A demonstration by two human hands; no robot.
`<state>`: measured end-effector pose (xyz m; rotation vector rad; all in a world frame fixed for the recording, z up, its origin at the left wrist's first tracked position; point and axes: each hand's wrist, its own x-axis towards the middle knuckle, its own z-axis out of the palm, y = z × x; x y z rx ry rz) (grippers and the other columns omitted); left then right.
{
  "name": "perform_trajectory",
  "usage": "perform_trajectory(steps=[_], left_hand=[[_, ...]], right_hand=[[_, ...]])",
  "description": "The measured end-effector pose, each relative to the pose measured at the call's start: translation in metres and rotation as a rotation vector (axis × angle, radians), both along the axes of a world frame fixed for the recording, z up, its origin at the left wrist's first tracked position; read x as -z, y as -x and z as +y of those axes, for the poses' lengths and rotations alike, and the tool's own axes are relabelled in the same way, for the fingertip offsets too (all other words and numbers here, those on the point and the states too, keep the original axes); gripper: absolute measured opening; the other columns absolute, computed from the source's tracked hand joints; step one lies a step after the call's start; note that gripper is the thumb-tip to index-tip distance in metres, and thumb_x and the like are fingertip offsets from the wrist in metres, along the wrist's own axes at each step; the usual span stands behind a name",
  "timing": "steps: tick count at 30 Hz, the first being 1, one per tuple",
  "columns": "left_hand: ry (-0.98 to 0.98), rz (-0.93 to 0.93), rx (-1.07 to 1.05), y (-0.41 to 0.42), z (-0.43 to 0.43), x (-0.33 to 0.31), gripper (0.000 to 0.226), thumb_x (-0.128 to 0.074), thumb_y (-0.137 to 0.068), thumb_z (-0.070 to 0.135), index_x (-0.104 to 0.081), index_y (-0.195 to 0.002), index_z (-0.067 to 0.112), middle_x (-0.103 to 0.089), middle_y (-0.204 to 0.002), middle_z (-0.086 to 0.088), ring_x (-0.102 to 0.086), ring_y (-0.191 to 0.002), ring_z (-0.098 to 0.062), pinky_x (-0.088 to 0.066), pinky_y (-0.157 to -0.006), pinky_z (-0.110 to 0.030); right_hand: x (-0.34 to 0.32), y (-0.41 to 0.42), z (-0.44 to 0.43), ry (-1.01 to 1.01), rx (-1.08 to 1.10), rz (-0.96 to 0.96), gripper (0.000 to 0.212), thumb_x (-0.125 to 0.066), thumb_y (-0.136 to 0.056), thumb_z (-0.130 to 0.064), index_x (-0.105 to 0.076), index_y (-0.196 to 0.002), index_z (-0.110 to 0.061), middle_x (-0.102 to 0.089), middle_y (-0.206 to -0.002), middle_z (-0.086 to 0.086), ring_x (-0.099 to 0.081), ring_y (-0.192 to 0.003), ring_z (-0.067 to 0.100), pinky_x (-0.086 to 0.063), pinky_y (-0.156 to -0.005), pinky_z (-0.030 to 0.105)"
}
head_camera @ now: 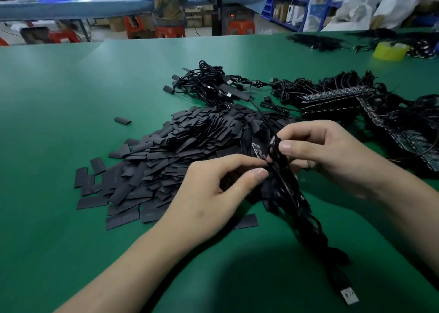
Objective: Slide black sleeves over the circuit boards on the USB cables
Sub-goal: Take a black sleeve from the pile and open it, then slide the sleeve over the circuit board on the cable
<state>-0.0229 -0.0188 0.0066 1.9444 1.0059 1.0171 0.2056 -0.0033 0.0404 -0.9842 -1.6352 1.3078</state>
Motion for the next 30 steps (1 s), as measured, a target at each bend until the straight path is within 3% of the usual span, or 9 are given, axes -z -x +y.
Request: perform_trajectory(steps=[3,6,9,11,13,15,20,27,30], left_hand=[[0.134,-0.127,0.06,-0.004,0.0,0.001,0.022,-0.07,-0.088,0.033,-0.072,-0.109,0.031,-0.079,-0.095,0.005,-0.075,-0.088,-0.021,-0.058,-0.086,-0.046],[0.257,-0.256,0.11,-0.006,0.002,0.003,0.033,-0.076,-0.081,0.025,-0.065,-0.112,0.024,-0.079,-0.098,-0.003,-0.075,-0.09,-0.023,-0.06,-0.084,-0.034],[0.325,-0.338,0.145,-0.005,0.005,0.002,0.036,-0.08,-0.076,0.016,-0.068,-0.11,0.022,-0.078,-0.099,-0.011,-0.073,-0.087,-0.021,-0.059,-0.085,-0.029],[0.35,-0.375,0.161,-0.004,0.006,0.0,0.035,-0.08,-0.075,0.011,-0.071,-0.107,0.024,-0.078,-0.095,-0.01,-0.072,-0.083,-0.016,-0.058,-0.082,-0.024],[0.376,-0.411,0.156,-0.004,0.006,-0.001,0.031,-0.081,-0.076,0.011,-0.074,-0.104,0.023,-0.077,-0.092,-0.009,-0.072,-0.081,-0.015,-0.057,-0.077,-0.021],[0.406,-0.458,0.134,-0.003,0.006,-0.002,0.027,-0.085,-0.077,0.014,-0.075,-0.102,0.019,-0.077,-0.091,-0.012,-0.073,-0.081,-0.017,-0.057,-0.072,-0.022],[0.465,-0.556,0.082,-0.002,0.005,-0.005,0.024,-0.079,-0.074,0.019,-0.075,-0.097,0.017,-0.077,-0.089,-0.011,-0.075,-0.077,-0.017,-0.056,-0.063,-0.019],[0.493,-0.572,0.165,-0.006,0.0,-0.008,0.027,-0.076,-0.076,0.012,-0.069,-0.102,0.009,-0.071,-0.082,-0.009,-0.077,-0.075,-0.024,-0.059,-0.064,-0.022],[0.485,-0.531,0.206,-0.007,-0.002,-0.007,0.027,-0.075,-0.077,0.012,-0.067,-0.103,0.007,-0.068,-0.081,-0.008,-0.076,-0.075,-0.024,-0.059,-0.065,-0.023]], right_hand=[[0.001,0.003,-0.003,-0.003,0.008,-0.012,0.028,-0.086,-0.077,-0.043,-0.079,-0.094,-0.022,-0.076,-0.088,0.008,-0.067,-0.068,0.017,-0.056,-0.057,0.028],[0.004,0.005,-0.003,-0.039,0.032,-0.055,0.022,-0.078,-0.08,-0.028,-0.08,-0.102,-0.029,-0.077,-0.105,0.012,-0.069,-0.084,0.019,-0.058,-0.068,0.024],[0.006,0.007,-0.004,-0.04,0.018,-0.044,0.017,-0.078,-0.08,-0.026,-0.079,-0.096,-0.031,-0.077,-0.095,0.009,-0.067,-0.077,0.017,-0.058,-0.065,0.025],[0.006,0.007,-0.005,-0.038,-0.017,-0.038,0.017,-0.079,-0.078,-0.03,-0.076,-0.095,-0.028,-0.072,-0.087,0.011,-0.066,-0.069,0.019,-0.059,-0.061,0.036],[0.005,0.006,-0.005,-0.039,-0.034,-0.056,0.022,-0.079,-0.079,-0.032,-0.074,-0.098,-0.024,-0.068,-0.087,0.02,-0.064,-0.067,0.03,-0.057,-0.061,0.059],[0.005,0.004,-0.005,-0.036,-0.064,-0.079,0.021,-0.08,-0.082,-0.031,-0.073,-0.1,-0.022,-0.068,-0.083,0.019,-0.063,-0.065,0.033,-0.055,-0.062,0.067],[0.003,0.003,-0.005,-0.063,-0.112,-0.107,0.011,-0.079,-0.087,-0.022,-0.074,-0.097,-0.022,-0.073,-0.082,0.002,-0.064,-0.063,0.013,-0.058,-0.056,0.034],[-0.012,-0.018,0.005,-0.09,0.141,0.114,0.014,-0.07,-0.083,-0.017,-0.076,-0.087,-0.029,-0.076,-0.09,0.0,-0.068,-0.071,0.006,-0.048,-0.051,0.014],[-0.027,-0.026,0.012,-0.133,0.249,0.036,0.011,-0.072,-0.087,-0.018,-0.073,-0.091,-0.028,-0.079,-0.096,0.004,-0.071,-0.082,0.012,-0.048,-0.056,0.014]])
